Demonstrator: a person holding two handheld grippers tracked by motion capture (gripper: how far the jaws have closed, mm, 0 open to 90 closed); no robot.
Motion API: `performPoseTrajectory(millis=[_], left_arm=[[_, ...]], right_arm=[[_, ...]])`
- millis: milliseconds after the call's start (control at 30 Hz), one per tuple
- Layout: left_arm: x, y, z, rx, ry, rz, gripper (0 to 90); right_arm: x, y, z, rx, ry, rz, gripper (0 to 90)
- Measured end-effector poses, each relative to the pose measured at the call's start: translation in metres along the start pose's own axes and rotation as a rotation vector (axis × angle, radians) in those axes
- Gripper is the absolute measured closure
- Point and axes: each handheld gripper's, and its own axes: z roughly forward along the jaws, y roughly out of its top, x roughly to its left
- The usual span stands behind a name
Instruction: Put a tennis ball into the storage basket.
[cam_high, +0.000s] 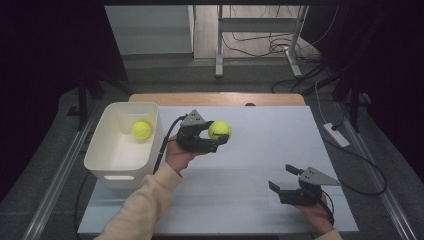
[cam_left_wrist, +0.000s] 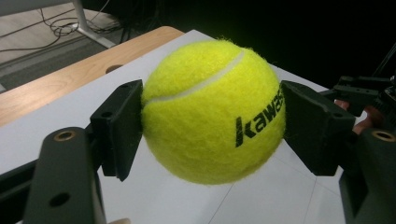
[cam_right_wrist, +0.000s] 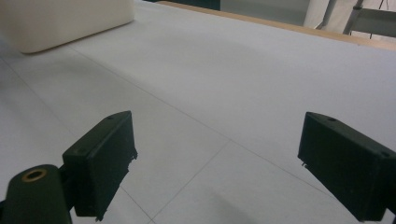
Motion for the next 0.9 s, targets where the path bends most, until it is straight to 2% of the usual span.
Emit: performPoseTrajectory(millis=[133,300,900], left_arm=[[0.001,0.0,-0.005,-0.006,0.003,-0.001,26.4],[0.0,0.001,-0.015,-0.044,-0.007,0.006,26.4],[0.006,0.0,-0.034,-0.075,0.022,-0.007,26.4]], right_arm=[[0.0,0.0,0.0,0.003,0.001,-0.003,10.9],[0.0,0.0,0.0,0.003,0.001,-0.002,10.9],[0.001,0.0,0.0,0.005,-0.001,-0.004,10.9]])
